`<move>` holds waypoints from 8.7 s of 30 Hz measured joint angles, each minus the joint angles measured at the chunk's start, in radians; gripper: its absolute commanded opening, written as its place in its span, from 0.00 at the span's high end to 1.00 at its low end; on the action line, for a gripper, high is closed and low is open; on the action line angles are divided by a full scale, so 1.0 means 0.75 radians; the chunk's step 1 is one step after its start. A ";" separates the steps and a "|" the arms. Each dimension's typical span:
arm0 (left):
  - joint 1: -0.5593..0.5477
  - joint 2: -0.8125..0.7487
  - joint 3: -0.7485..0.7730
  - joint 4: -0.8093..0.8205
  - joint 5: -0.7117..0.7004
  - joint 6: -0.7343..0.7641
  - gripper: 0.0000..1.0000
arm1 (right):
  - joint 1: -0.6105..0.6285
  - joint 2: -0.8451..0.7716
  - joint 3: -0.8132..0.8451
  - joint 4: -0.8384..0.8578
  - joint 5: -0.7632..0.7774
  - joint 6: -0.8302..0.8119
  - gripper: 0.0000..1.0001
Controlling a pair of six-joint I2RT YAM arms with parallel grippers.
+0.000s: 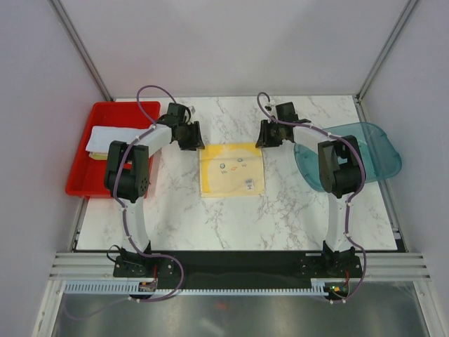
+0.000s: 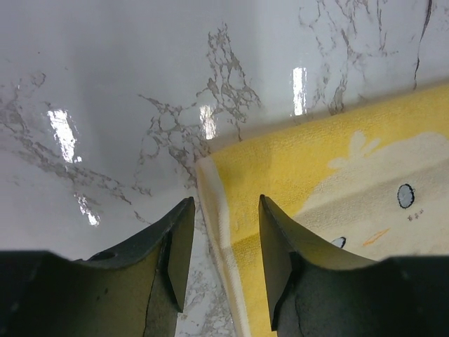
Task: Fold and stack the towels
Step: Fold the towel
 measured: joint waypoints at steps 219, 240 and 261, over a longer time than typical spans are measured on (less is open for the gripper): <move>0.049 0.351 0.519 -0.211 0.257 0.440 0.42 | -0.101 0.162 0.204 -0.068 -0.205 -0.264 0.50; 0.064 0.473 0.731 -0.443 0.374 0.606 0.44 | -0.115 0.201 0.235 -0.099 -0.310 -0.322 0.66; 0.074 0.511 0.790 -0.517 0.434 0.611 0.50 | -0.122 0.228 0.274 -0.126 -0.324 -0.322 0.73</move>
